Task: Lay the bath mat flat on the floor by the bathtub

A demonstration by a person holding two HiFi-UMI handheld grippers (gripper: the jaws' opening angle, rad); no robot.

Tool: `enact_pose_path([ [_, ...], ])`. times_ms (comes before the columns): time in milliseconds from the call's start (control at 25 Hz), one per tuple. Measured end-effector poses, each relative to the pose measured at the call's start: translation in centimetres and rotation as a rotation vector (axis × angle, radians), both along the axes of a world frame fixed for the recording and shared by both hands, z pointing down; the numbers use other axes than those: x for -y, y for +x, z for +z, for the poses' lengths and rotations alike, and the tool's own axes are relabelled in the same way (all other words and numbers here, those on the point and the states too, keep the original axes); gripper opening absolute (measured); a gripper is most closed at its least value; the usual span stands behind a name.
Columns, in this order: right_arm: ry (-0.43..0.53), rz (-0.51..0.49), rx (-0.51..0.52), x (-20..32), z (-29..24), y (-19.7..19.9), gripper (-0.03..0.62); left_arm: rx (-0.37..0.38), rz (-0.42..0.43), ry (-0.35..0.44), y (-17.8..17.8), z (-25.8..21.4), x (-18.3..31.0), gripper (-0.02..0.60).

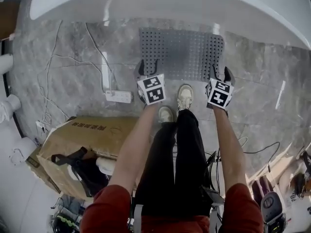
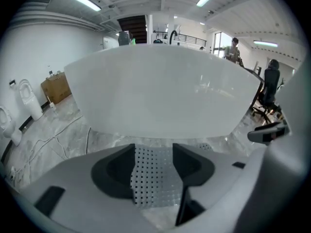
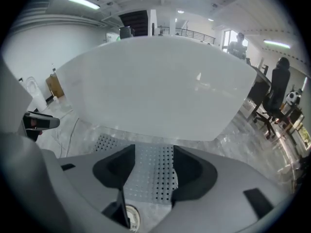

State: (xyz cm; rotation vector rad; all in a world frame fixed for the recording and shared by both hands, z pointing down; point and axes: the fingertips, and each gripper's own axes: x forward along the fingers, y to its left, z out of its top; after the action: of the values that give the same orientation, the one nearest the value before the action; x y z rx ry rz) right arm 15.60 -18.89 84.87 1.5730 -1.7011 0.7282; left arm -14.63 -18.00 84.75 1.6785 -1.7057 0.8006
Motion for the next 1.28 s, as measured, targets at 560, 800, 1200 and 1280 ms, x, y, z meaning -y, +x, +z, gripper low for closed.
enact_pose_path([
  [560, 0.296, 0.008, 0.140, -2.9, -32.3, -7.2, 0.239, -0.065, 0.136, 0.288, 2.1, -31.9, -4.2, 0.241],
  [800, 0.486, -0.033, 0.144, -5.4, -46.7, -9.1, 0.239, -0.063, 0.231, 0.456, 3.5, -45.1, -5.3, 0.241],
  [1200, 0.779, -0.104, 0.165, -8.7, -64.5, -8.8, 0.239, -0.019, 0.319, 0.741, 7.0, -62.7, -6.4, 0.241],
  [1280, 0.814, -0.124, 0.153, -9.1, -66.5, -8.2, 0.239, -0.030, 0.322, 0.771, 7.9, -64.5, -6.6, 0.241],
])
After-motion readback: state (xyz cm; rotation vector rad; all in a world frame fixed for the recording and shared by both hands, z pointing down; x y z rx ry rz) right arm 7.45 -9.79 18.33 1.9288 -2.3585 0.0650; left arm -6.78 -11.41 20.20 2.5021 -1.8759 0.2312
